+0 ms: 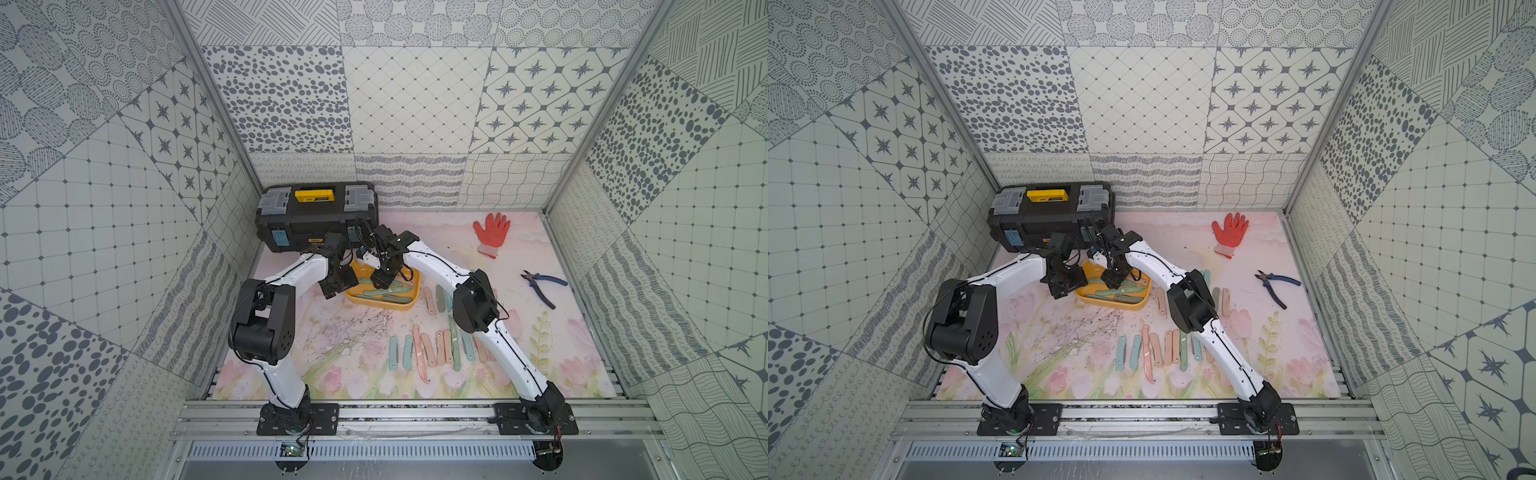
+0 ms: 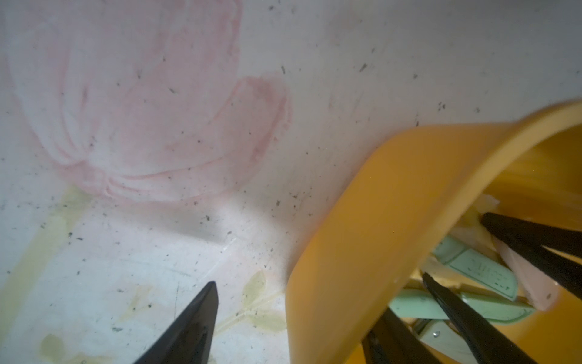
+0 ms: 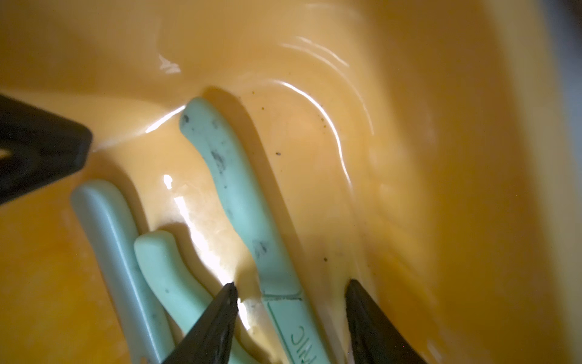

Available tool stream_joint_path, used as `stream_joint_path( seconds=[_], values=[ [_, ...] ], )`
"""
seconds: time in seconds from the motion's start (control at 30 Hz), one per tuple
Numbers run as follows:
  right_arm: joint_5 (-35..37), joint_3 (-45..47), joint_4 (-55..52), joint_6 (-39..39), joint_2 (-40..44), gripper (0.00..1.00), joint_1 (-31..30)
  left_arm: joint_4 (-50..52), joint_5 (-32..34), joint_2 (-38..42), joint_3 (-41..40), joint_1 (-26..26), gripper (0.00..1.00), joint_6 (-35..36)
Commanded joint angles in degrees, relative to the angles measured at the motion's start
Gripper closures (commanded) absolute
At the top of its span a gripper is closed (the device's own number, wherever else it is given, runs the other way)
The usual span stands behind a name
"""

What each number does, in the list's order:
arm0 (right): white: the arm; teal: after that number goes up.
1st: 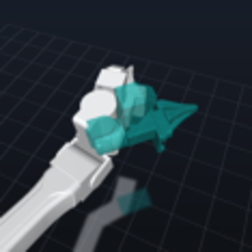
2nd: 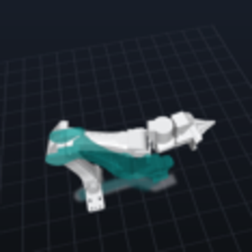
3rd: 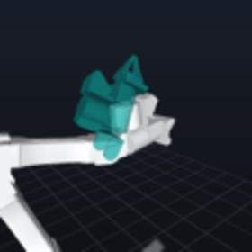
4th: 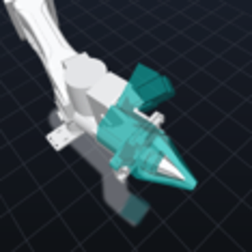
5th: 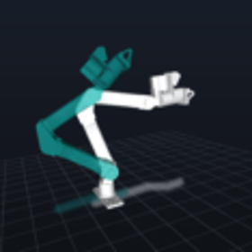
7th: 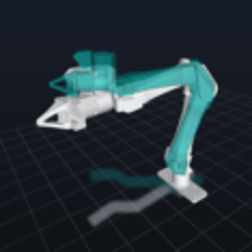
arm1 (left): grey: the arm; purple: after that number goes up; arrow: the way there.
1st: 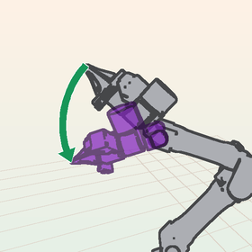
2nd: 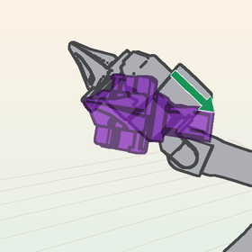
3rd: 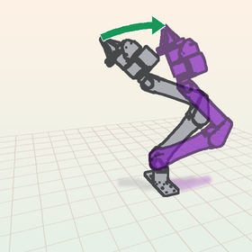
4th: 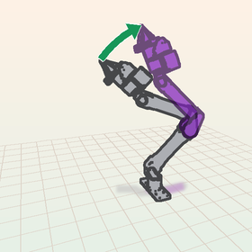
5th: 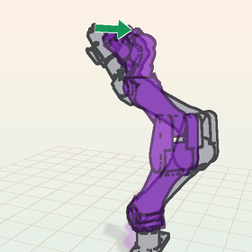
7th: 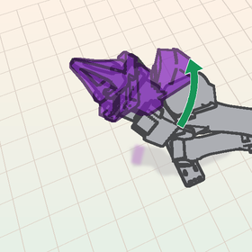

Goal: Take the fruit knife out of the storage box
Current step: Pick up the fruit knife from the storage box.

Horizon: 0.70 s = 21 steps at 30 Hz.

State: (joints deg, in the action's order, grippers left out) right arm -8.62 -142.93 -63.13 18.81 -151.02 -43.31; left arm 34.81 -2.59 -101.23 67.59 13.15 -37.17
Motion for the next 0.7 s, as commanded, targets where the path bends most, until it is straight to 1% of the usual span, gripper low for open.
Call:
stream_joint_path(
  seconds=[0.0,0.13,0.27,0.3,0.67],
  values=[
    [0.3,-1.1,-1.3,0.8,-1.0,0.45,-0.1,-0.1,-0.6,0.2,0.2,-0.1,0.32,-0.3],
    [-0.1,-0.8,-0.9,0.9,-0.9,0.56,-0.1,0.0,-0.6,0.2,0.2,-0.2,0.32,-0.3],
    [-0.3,-0.9,-0.6,0.8,-0.6,0.71,-0.3,0.0,-0.7,0.2,0.1,-0.2,0.32,-0.4],
    [-0.4,-0.9,-0.5,0.9,-0.6,0.72,-0.3,0.0,-0.7,0.2,0.1,-0.1,0.32,-0.4],
    [-1.1,-0.6,0.7,-0.1,2.3,0.79,-0.4,-0.2,-0.8,0.1,0.1,-0.1,0.32,-0.5]
  ],
)
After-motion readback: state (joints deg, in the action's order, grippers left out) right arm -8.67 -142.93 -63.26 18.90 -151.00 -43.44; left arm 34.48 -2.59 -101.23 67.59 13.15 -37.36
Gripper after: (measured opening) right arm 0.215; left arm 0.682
